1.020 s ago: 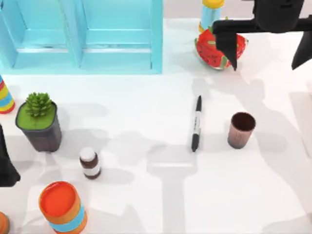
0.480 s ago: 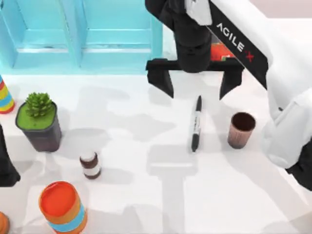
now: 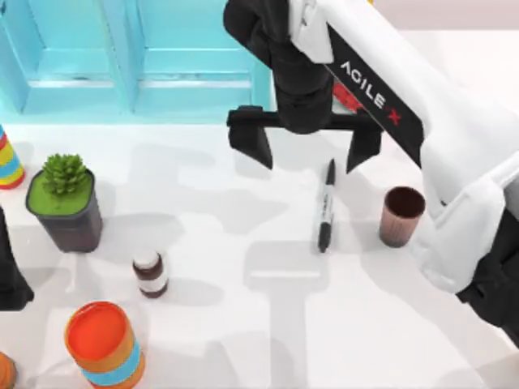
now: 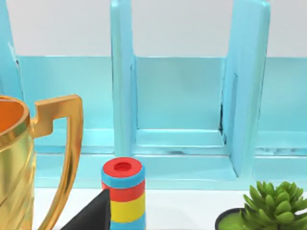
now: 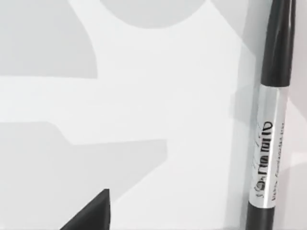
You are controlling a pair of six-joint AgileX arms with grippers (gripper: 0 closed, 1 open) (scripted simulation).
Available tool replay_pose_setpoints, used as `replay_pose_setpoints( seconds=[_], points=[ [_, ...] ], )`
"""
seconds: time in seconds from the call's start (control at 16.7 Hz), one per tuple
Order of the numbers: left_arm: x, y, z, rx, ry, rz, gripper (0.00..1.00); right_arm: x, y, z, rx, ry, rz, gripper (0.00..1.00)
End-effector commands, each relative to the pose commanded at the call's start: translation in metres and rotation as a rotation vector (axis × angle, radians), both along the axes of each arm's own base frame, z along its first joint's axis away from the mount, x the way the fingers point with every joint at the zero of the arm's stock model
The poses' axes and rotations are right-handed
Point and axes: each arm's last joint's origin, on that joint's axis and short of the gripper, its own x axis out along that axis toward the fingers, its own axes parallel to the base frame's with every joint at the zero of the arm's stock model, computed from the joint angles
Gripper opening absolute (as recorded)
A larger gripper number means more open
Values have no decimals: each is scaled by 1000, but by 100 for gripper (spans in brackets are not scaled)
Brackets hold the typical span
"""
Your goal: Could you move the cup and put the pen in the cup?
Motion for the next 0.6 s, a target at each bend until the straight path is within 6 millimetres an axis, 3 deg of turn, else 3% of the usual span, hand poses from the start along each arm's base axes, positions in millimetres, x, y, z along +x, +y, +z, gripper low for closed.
replay_pose_setpoints(
  seconds=[0.3, 0.6],
  points=[
    [0, 0, 0, 0, 0, 0, 100, 2, -1, -25, -58, 69, 0, 100],
    [0, 0, 0, 0, 0, 0, 100, 6, -1, -38, -64, 74, 0, 100]
  ],
)
